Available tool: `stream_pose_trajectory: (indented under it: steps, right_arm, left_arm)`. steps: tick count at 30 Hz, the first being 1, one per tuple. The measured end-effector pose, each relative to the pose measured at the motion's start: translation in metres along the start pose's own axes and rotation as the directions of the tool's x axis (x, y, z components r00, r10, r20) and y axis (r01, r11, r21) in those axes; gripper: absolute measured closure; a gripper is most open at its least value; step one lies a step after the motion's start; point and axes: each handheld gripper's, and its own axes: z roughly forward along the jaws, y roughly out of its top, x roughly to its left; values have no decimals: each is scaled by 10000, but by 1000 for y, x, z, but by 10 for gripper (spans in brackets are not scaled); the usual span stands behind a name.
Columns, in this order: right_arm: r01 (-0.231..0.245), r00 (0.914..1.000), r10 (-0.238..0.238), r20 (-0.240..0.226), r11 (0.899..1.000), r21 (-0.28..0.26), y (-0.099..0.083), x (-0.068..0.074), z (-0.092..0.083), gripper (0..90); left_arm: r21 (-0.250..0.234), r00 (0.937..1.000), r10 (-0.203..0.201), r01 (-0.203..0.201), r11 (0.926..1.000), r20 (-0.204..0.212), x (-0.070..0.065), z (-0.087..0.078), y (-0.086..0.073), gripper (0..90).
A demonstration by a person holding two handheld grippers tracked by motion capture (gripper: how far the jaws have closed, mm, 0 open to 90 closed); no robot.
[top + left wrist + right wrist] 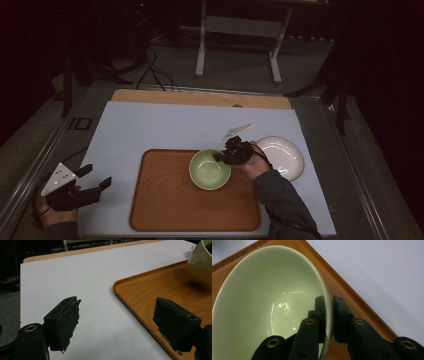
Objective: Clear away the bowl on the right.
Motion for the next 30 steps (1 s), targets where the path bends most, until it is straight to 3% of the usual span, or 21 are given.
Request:
stream_pose_trajectory:
  steps: [30]
  right_arm:
    - [134,9988,-128,-466,9998,129,-1,17,24,829]
  left_arm:
    - [-30,10000,-1,0,10000,-12,0,0,0,202]
